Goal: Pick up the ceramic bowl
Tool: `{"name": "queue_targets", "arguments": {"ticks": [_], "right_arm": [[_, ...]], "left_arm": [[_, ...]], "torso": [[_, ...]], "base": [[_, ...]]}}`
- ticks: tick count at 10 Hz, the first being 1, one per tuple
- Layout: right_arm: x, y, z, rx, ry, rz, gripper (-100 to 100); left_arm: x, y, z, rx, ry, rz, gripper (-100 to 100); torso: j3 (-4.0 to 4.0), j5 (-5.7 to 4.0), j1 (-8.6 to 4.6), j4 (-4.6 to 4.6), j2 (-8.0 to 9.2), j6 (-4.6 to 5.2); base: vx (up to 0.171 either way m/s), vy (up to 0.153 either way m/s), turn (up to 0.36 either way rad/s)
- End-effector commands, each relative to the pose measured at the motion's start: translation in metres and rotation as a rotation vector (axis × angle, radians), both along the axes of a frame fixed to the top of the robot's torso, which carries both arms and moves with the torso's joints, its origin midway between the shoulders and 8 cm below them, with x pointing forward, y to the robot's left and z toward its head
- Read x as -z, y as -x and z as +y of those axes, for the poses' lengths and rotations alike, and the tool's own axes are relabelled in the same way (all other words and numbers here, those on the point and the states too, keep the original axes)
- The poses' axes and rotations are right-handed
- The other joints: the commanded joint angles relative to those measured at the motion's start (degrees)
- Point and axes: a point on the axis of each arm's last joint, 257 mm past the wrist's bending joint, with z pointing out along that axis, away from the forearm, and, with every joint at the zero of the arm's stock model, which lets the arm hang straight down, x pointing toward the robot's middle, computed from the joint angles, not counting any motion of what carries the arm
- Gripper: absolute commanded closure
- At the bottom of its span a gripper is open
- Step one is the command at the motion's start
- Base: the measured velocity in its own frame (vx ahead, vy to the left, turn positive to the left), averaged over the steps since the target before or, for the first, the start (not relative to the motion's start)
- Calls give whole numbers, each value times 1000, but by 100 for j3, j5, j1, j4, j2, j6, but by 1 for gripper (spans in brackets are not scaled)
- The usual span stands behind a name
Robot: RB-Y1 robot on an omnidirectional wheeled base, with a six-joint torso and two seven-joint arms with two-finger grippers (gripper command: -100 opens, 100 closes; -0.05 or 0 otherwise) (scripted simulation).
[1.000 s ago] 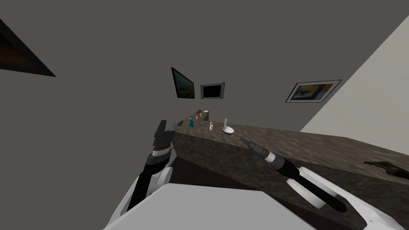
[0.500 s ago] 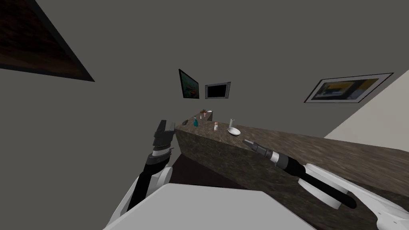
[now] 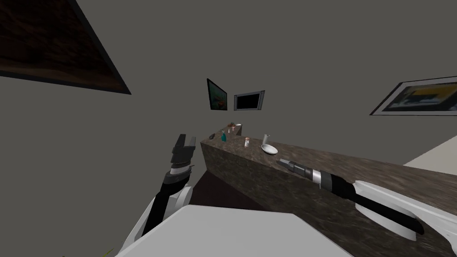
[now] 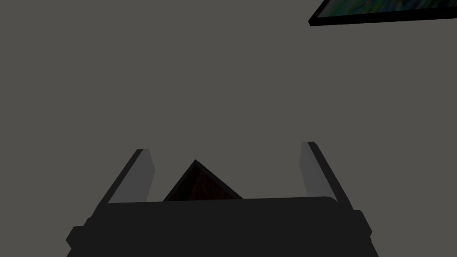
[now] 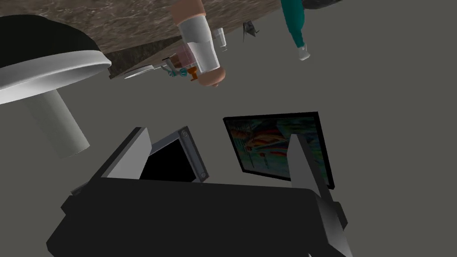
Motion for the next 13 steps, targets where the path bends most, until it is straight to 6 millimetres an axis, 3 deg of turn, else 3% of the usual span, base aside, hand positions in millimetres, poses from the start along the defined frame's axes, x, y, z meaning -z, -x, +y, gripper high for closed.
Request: {"name": "queue_targets", "arguments": {"ticks": [1,2,5,6,7,9,11,13], "right_arm": [[5,-1,-13,-1,57,22,-100],[16,5,-31,3,124,59,-100],[24,11,-62,15,223,108,-100],[35,20,-86,28,294,153,-100],[33,20,-87,25,303,154,-100],[40,30,-114,36,381,201,-100],[53,53,-158,43,519,292,-100],[52,55,-166,58,528,298,-100]], "left_arm": [[0,0,0,0,0,0,0],[0,0,0,0,0,0,0],[0,0,0,0,0,0,0],[0,0,0,0,0,0,0],[0,0,0,0,0,0,0],[0,0,0,0,0,0,0],[0,0,0,0,0,0,0],[0,0,0,0,0,0,0]], "torso": [[0,0,0,0,0,0],[-1,0,-2,0,-1,3],[-4,-1,-4,-2,-7,1],[-4,-1,-7,-2,-6,5],[-6,1,0,-2,-10,1],[-8,0,3,-3,-14,1],[-7,0,-3,-3,-11,3],[-14,2,2,-6,-24,7]], "base": [[34,68,102],[40,77,222],[47,58,109],[66,72,180],[58,62,82],[68,71,122],[93,83,197],[77,39,22]]}}
